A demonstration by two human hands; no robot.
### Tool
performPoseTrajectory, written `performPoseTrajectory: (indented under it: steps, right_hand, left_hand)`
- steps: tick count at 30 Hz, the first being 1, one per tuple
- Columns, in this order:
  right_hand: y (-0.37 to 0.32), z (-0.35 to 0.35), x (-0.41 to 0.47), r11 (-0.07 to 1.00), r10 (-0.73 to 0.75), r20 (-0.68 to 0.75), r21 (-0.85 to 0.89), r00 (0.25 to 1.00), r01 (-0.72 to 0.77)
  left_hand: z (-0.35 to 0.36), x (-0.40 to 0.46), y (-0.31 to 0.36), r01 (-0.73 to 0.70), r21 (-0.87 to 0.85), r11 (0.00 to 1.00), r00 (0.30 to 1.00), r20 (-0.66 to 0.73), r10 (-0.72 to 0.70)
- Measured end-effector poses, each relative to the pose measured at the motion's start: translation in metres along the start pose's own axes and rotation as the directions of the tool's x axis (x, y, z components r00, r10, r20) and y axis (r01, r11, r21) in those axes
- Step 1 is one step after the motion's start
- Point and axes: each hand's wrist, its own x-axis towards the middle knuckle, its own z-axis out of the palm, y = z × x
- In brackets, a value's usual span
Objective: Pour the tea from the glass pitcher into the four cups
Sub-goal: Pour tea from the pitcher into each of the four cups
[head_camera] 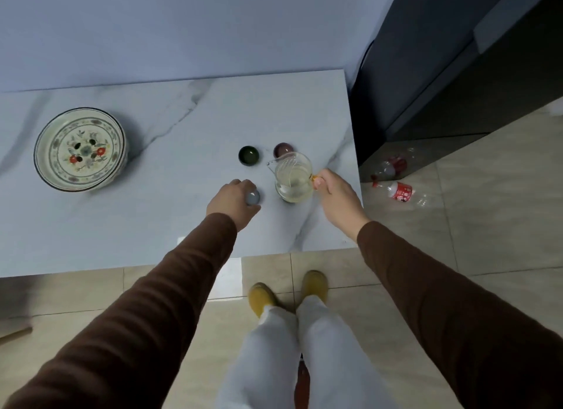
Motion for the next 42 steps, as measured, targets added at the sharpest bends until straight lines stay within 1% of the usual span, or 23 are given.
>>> performPoseTrajectory:
  steps: [3, 7, 11, 15, 21, 29, 34, 39, 42]
  right_hand:
    - [0.005, 0.004, 0.016, 0.999, -0.035, -0.029, -0.02, 0.999, 0.034]
    - [0.007, 0.005, 0.049, 0.989, -0.127, -0.061, -0.079, 0.99, 0.122]
    - [0.014, 0.006, 0.087, 0.964, -0.242, -0.077, -0.129, 0.967, 0.231]
    - [0.026, 0.01, 0.123, 0.935, -0.333, -0.086, -0.157, 0.939, 0.317]
    - [0.044, 0.021, 0.169, 0.893, -0.44, -0.136, -0.167, 0.888, 0.417]
    - [0.051, 0.039, 0.216, 0.78, -0.61, -0.165, -0.299, 0.775, 0.55]
    - [0.047, 0.05, 0.227, 0.723, -0.671, -0.163, -0.364, 0.724, 0.588]
    - [0.046, 0.056, 0.226, 0.683, -0.69, -0.138, -0.448, 0.71, 0.577]
    - [0.043, 0.055, 0.219, 0.662, -0.698, -0.127, -0.491, 0.705, 0.566]
  left_hand:
    - [0.004, 0.015, -0.008, -0.02, -0.002, 1.0, 0.999, -0.025, 0.02]
    - [0.005, 0.044, -0.02, -0.05, 0.026, 0.998, 0.997, -0.065, 0.051]
    - [0.008, 0.079, -0.029, -0.094, 0.077, 0.993, 0.984, -0.147, 0.104]
    - [0.018, 0.116, -0.039, -0.121, 0.127, 0.984, 0.971, -0.191, 0.144]
    - [0.039, 0.162, -0.062, -0.139, 0.154, 0.978, 0.948, -0.264, 0.176]
    - [0.061, 0.2, -0.093, -0.186, 0.202, 0.962, 0.915, -0.321, 0.244]
    - [0.068, 0.209, -0.101, -0.19, 0.217, 0.958, 0.913, -0.32, 0.253]
    - [0.075, 0.209, -0.109, -0.19, 0.198, 0.962, 0.907, -0.34, 0.249]
    - [0.078, 0.207, -0.113, -0.192, 0.146, 0.971, 0.898, -0.372, 0.233]
